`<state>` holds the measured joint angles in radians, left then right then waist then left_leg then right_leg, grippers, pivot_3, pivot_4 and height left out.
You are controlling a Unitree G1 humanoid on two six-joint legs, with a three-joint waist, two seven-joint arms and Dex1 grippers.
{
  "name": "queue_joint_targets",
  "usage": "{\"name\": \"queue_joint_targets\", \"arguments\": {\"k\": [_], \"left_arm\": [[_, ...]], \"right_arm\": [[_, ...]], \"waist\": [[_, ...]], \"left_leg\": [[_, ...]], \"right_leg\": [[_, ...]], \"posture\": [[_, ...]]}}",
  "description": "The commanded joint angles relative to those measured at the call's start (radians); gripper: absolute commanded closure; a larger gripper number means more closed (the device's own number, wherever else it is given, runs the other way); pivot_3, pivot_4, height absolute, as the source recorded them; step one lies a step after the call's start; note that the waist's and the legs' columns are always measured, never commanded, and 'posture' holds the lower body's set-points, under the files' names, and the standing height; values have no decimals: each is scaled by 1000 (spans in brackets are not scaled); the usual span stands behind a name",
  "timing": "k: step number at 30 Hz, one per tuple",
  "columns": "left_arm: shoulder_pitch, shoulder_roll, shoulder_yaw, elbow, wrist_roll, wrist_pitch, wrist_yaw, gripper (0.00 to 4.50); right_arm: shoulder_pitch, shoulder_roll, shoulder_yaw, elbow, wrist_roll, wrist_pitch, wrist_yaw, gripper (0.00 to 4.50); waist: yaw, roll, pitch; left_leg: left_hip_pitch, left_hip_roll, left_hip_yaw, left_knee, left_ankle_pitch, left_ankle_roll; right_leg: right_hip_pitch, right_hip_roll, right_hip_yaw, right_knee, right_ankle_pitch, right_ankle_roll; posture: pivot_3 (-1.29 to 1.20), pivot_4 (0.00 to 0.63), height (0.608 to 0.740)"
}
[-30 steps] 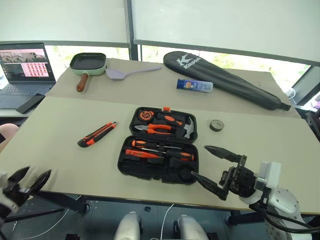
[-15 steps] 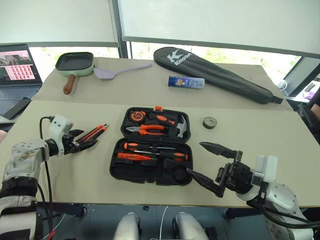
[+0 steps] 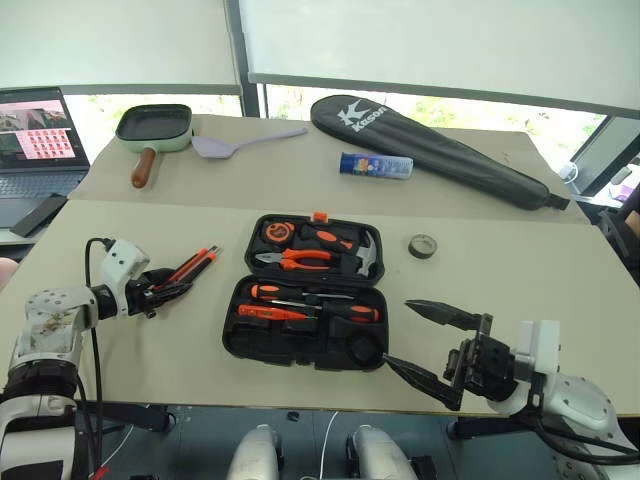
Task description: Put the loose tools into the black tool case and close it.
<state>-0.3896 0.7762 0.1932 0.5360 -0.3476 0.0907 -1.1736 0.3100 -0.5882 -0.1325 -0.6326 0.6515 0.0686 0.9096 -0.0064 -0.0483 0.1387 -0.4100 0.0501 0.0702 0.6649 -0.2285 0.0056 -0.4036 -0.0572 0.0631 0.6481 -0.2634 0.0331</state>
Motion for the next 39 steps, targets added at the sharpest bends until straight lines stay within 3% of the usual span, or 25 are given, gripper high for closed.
{"name": "queue_joint_targets", "arguments": {"k": [1, 7, 9, 12, 15, 30, 39], "left_arm": [[0, 31, 6, -312, -143, 75, -132, 2747], [38, 113, -222, -703, -109, 211, -233, 2747], [35, 115, -278, -752, -67, 217, -221, 2747], [29, 144, -405, -763, 109, 171, -197, 2747], [12, 97, -420, -765, 106, 237, -139, 2747], [-9, 85, -511, -699, 198, 65, -222, 2747], [0, 67, -546, -694, 222, 103, -223, 2747]], "right_arm": [[23, -48, -57, 5, 52, 24, 54, 0], [66, -135, -180, 62, 82, 42, 134, 0], [74, -142, -190, 69, 77, 42, 148, 0], [68, -124, -172, 67, 64, 45, 133, 0], [65, -95, -138, 61, 41, 39, 112, 0], [110, -38, -123, 61, -5, 3, 120, 0], [109, -26, -114, 53, -17, 3, 112, 0]], "waist": [[7, -2, 1], [10, 2, 2], [10, 4, 3], [4, 5, 3], [4, 6, 4], [15, 6, 5], [17, 8, 3]], "left_leg": [[-1, 0, -1, 1, 0, 0], [0, -1, 1, 3, 0, 0], [1, -1, 1, 3, 0, 0], [1, 0, 0, 3, 0, 0], [1, 0, 0, 3, 0, 0], [0, -1, 0, 4, 0, 1], [1, -1, 0, 4, 0, 1]], "right_leg": [[0, 0, -1, 0, 0, 0], [2, -2, 2, -2, 1, 2], [2, 0, 2, -1, 0, 2], [2, 3, 3, -1, 0, 1], [1, 4, 4, 0, 0, 1], [1, 2, 4, -1, 0, 2], [2, 2, 4, -1, 0, 2]], "posture": [[0, 150, 740], [0, 150, 740], [0, 150, 740], [0, 150, 740], [0, 150, 740], [0, 150, 740], [0, 150, 740]]}}
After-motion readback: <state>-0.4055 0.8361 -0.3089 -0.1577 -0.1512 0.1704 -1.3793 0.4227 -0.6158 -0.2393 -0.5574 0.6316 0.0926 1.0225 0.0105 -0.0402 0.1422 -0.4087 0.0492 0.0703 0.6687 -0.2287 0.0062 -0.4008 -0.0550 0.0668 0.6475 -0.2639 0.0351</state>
